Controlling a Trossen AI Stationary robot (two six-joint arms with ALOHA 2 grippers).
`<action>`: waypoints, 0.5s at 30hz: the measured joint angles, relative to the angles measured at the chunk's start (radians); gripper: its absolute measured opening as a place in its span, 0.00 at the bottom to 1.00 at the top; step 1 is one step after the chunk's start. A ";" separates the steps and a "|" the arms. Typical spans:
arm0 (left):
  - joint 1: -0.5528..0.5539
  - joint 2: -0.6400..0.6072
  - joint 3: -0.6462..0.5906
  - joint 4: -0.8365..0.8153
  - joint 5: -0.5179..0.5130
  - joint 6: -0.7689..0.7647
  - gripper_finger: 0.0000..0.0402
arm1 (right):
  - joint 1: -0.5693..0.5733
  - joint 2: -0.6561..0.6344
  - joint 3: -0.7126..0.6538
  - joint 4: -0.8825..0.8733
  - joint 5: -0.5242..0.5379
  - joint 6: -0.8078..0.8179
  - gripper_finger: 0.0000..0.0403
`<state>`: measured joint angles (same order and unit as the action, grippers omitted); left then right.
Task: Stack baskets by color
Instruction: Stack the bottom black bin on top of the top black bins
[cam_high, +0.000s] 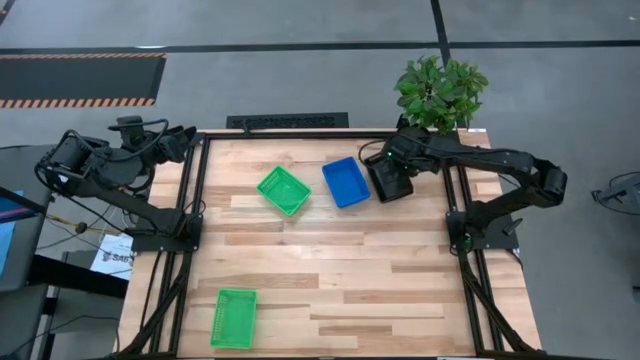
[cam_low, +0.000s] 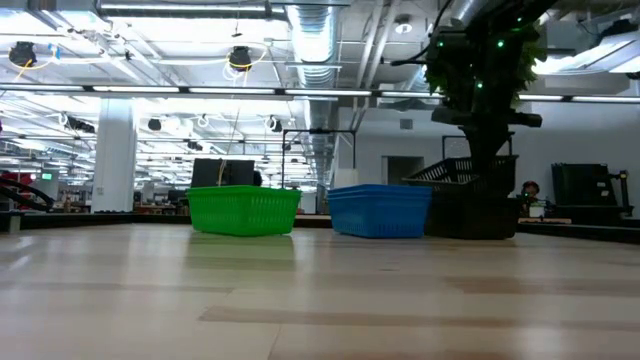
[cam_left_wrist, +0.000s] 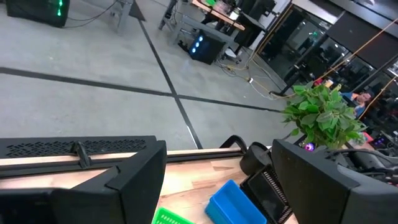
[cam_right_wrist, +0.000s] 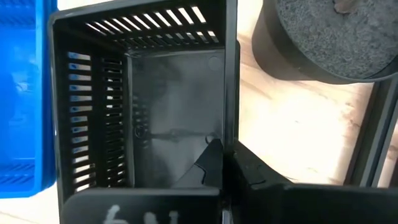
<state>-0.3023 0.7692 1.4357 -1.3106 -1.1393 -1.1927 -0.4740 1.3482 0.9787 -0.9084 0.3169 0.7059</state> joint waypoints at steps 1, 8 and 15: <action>0.000 0.000 0.000 0.000 0.000 0.000 0.69 | 0.000 -0.001 0.000 0.001 0.000 0.000 0.05; 0.000 0.000 0.000 0.000 0.000 0.011 0.69 | 0.000 -0.001 0.000 0.003 -0.003 0.001 0.06; 0.000 0.000 0.000 0.000 -0.012 0.013 0.69 | -0.014 -0.001 0.000 0.001 -0.039 0.001 0.15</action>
<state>-0.3023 0.7692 1.4357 -1.3109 -1.1509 -1.1793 -0.4883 1.3475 0.9787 -0.9069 0.2784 0.7067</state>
